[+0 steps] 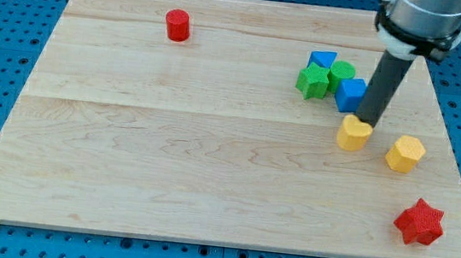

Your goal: Push the yellow hexagon towards the bottom right

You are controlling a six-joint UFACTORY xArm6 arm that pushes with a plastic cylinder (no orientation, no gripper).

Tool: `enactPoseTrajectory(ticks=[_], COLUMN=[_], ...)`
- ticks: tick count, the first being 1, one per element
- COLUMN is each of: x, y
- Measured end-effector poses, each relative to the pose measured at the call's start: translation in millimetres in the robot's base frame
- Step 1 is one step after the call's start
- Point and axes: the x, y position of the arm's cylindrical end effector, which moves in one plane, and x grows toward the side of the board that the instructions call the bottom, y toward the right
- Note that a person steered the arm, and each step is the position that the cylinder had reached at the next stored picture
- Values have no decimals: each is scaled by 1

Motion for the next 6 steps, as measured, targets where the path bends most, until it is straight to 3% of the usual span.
enactPoseTrajectory(ticks=[1,2,3,4,5,6], x=[21,-13,-20,-1,37,41], y=[-8,5,67,121,130,122])
